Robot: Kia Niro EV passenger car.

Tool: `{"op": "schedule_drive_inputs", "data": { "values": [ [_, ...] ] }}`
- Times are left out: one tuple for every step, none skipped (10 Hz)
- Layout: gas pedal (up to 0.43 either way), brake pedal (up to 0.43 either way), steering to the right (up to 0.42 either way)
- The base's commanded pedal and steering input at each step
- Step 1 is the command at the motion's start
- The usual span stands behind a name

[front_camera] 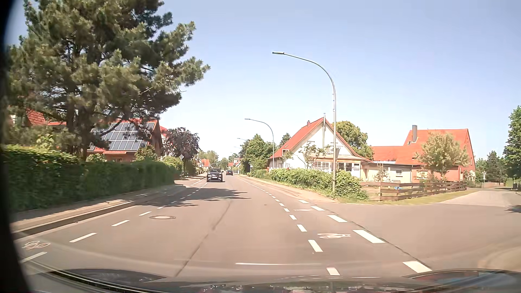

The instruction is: Follow the waypoints while adhering to traffic rules and regulations

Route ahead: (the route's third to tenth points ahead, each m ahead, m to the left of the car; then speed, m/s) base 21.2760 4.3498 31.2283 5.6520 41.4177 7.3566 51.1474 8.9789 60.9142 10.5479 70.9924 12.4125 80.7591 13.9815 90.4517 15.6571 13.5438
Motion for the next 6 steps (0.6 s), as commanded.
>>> {"op": "schedule_drive_inputs", "data": {
  "values": [
    [0.157, 0.0, -0.027],
    [0.157, 0.0, -0.028],
    [0.157, 0.0, -0.029],
    [0.157, 0.0, -0.031],
    [0.157, 0.0, -0.031],
    [0.157, 0.0, -0.031]
  ]
}}
